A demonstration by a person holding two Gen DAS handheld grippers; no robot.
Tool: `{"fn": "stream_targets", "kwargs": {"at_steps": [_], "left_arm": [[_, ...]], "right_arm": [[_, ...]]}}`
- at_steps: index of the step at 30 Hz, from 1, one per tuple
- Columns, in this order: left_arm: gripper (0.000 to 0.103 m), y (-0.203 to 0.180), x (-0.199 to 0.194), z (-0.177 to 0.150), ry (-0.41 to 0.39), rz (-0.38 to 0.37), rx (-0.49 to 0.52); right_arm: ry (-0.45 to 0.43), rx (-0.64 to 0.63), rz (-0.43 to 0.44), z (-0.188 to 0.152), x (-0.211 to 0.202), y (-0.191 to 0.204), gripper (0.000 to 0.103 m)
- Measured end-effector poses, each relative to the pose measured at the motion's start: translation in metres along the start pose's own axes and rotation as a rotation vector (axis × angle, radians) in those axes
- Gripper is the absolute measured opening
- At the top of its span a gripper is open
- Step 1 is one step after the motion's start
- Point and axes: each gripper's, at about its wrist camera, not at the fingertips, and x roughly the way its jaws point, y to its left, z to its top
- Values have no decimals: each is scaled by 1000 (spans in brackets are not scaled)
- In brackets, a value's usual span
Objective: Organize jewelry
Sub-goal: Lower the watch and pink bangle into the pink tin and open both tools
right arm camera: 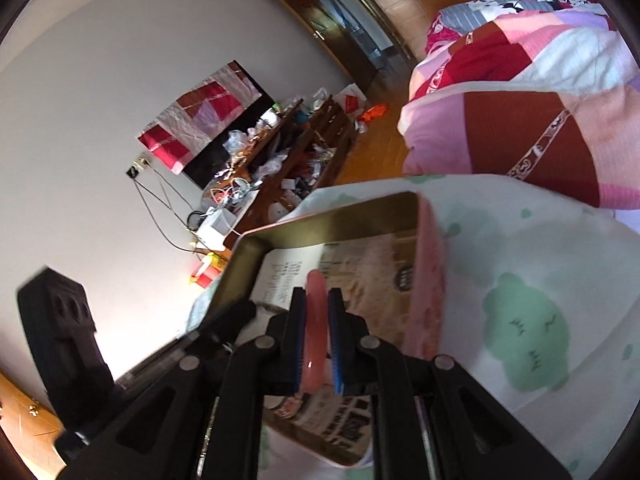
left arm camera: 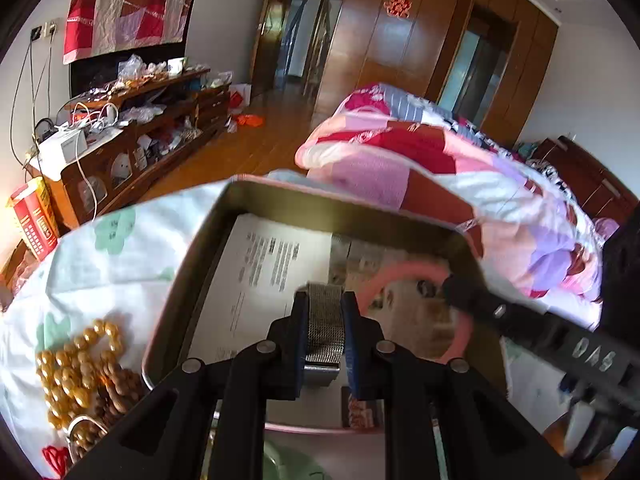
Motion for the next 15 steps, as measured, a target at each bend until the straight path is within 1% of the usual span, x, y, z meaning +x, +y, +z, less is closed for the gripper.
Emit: {"fn": "stream_targets", "kwargs": {"at_steps": [2, 5, 6, 7, 8, 9, 10, 11, 12, 13, 15], "left_arm": [[16, -4, -1, -3, 4, 20, 16], [17, -12, -2, -10, 6, 79, 70], [20, -14, -2, -11, 3, 91, 90], [29, -17, -1, -12, 0, 104, 114], [38, -20, -1, -14, -2, 118, 133], [54, -21, -2, -15, -5, 126, 138], [68, -22, -5, -16, -17, 128, 134], [72, -21, -8, -16, -30, 129, 123], [74, -20, -11, -15, -43, 126, 111], [74, -19, -15, -14, -54, 128, 102], [74, -18, -21, -14, -68, 153, 89]], "right_arm": [[-10, -9, -15, 1, -3, -1, 14], [-31, -45, -66, 0, -9, 0, 17], [-34, -43, -71, 0, -9, 0, 18], [-36, -39, -71, 0, -10, -1, 19], [-39, -36, -67, 0, -12, -1, 23], [-48, -39, -65, 1, -14, -1, 28], [-57, -51, -68, 1, -16, 2, 33], [-70, -67, -80, 1, -16, 6, 47], [-95, -90, -98, 0, -19, 11, 57], [-124, -111, -107, 0, -23, 15, 59], [-166, -135, -125, 0, -29, 19, 60]]}}
